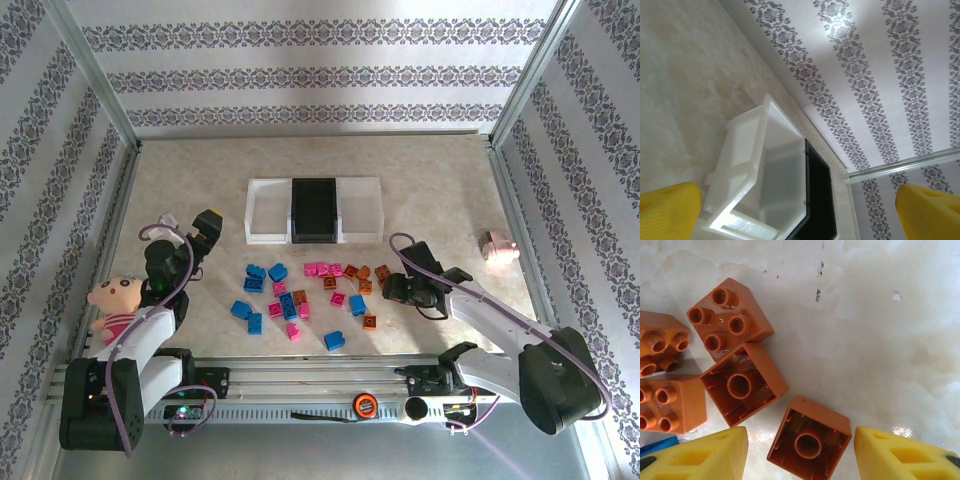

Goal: Sort the legos into containers by color
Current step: Pick up the lego from the bottom-right of the table.

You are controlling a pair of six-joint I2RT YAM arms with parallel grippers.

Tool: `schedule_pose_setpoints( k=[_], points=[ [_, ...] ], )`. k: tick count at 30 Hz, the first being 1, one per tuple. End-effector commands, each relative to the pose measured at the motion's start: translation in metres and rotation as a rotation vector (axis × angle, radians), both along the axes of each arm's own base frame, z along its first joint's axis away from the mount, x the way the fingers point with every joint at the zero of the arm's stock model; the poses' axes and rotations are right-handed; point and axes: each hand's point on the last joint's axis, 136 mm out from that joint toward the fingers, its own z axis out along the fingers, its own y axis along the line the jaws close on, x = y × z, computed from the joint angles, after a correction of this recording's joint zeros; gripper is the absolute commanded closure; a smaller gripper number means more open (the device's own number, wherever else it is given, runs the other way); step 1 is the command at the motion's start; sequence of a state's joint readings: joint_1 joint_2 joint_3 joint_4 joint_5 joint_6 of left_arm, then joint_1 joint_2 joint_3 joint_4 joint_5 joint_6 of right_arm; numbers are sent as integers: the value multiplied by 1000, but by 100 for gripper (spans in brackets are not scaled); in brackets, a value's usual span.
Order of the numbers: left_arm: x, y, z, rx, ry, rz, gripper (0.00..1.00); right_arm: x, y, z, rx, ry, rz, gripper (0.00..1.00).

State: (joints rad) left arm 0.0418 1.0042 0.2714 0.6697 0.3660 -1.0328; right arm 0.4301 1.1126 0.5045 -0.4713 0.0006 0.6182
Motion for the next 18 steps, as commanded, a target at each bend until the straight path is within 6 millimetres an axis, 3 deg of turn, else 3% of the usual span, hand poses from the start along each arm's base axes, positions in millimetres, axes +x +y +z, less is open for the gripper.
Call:
schedule_pose_setpoints(
  k=[1,4,13,18],
  points=[
    [5,-3,21,41,-32,-44,1,4,0,3,-28,-7,5,45],
    [4,-3,19,60,-15,-47,1,0,-3,0,-48,17,9,49],
    [5,-7,20,100,-1,-82,0,0,0,-12,-64,74,18,49],
    [5,-10,18,105,6,-96,0,2,4,-14,-61,89,32,62]
  ],
)
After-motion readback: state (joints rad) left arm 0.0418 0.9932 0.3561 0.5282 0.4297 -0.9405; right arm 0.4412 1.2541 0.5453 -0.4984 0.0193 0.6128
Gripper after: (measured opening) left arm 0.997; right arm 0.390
